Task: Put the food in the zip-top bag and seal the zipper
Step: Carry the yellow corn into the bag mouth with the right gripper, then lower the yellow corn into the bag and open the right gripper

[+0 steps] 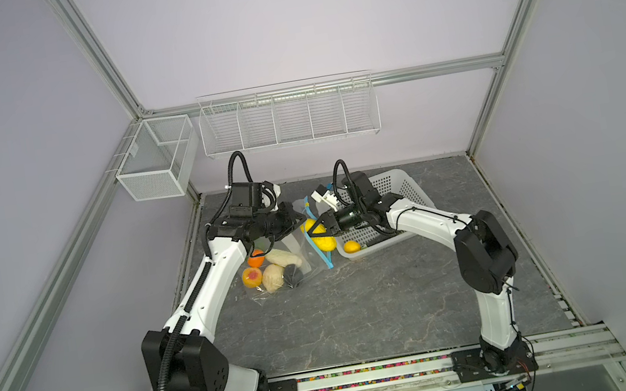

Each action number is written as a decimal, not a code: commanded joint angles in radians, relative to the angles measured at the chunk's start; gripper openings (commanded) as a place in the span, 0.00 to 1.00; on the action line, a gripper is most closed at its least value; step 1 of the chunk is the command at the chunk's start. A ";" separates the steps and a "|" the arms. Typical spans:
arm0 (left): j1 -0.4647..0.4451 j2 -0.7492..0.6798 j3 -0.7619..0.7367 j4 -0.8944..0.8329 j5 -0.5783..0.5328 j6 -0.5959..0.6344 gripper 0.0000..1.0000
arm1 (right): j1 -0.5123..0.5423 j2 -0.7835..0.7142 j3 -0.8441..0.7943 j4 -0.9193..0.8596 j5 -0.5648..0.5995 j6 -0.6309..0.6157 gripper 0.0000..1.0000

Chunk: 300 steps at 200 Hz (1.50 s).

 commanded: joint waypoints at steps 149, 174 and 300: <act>-0.007 -0.058 -0.018 0.014 0.008 -0.007 0.00 | 0.029 0.099 0.102 -0.079 0.177 0.054 0.34; -0.006 -0.062 -0.019 0.010 0.005 -0.003 0.00 | 0.028 0.099 0.114 -0.122 0.227 0.038 0.38; -0.006 -0.051 -0.030 0.009 0.000 0.007 0.00 | 0.029 0.019 0.127 -0.171 0.226 0.005 0.62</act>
